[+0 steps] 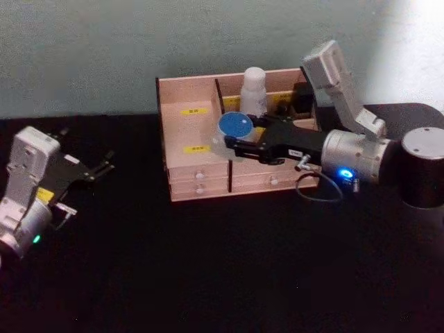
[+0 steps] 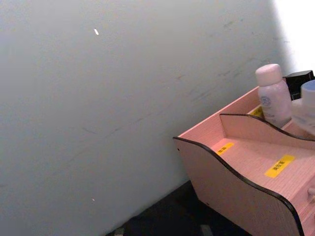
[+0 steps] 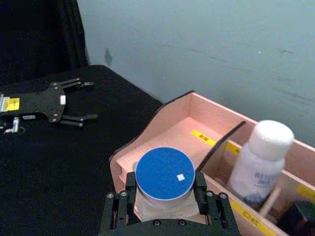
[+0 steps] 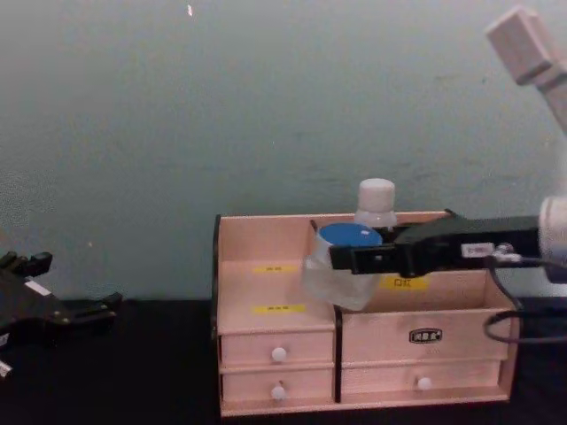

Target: Pick up the facial cleanser and watermelon frost from the table and place them into the tiered storage box.

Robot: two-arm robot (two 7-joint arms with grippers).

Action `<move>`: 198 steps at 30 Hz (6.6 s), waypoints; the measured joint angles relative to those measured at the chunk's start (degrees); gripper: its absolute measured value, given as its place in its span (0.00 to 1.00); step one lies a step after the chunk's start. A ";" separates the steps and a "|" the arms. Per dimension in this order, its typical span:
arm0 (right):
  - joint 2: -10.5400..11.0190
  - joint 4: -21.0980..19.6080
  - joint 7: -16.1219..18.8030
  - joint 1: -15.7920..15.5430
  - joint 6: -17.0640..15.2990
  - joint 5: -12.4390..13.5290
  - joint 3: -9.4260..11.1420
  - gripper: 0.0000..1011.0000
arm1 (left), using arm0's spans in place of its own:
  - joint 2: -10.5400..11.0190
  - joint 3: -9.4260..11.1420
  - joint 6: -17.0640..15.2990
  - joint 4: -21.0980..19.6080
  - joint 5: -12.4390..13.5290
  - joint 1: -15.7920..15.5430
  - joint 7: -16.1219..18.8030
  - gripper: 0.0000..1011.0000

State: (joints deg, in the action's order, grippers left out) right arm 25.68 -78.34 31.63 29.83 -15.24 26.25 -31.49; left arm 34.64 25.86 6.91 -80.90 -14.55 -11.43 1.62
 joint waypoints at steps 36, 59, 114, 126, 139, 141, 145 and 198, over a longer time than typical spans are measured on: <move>-9.55 16.39 3.02 10.06 3.01 -3.09 -4.71 0.70 | 0.00 0.00 0.00 0.00 0.00 0.00 0.00 0.99; -12.77 22.70 3.54 12.41 3.54 -4.21 -4.20 0.70 | 0.00 0.00 0.00 0.00 0.00 0.00 0.00 0.99; -13.62 24.23 2.95 12.67 2.93 -5.00 -3.81 0.99 | 0.00 0.00 0.00 0.00 0.00 0.00 0.00 0.99; -13.34 23.19 2.92 12.25 3.35 -5.19 -3.64 0.99 | 0.00 0.00 0.00 0.00 0.00 0.00 0.00 0.99; -10.57 15.12 2.67 9.08 3.82 -3.22 -1.15 0.99 | 0.00 0.00 0.00 0.00 0.00 0.00 0.00 0.99; -9.76 13.37 2.78 8.33 3.63 -2.69 -0.81 0.99 | 0.00 0.00 0.00 0.00 0.00 0.00 0.00 0.99; -5.77 7.00 3.46 5.09 2.79 -0.45 0.70 0.99 | 0.00 0.00 0.00 0.00 0.00 0.00 0.00 0.99; -0.03 -1.48 -33.25 -19.91 0.52 -3.09 20.96 0.99 | 0.00 0.00 0.00 0.00 0.00 0.00 0.00 0.99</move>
State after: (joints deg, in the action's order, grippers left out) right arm 25.65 -79.82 -1.62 9.92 -14.72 23.15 -10.54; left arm 34.65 25.86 6.91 -80.90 -14.55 -11.43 1.62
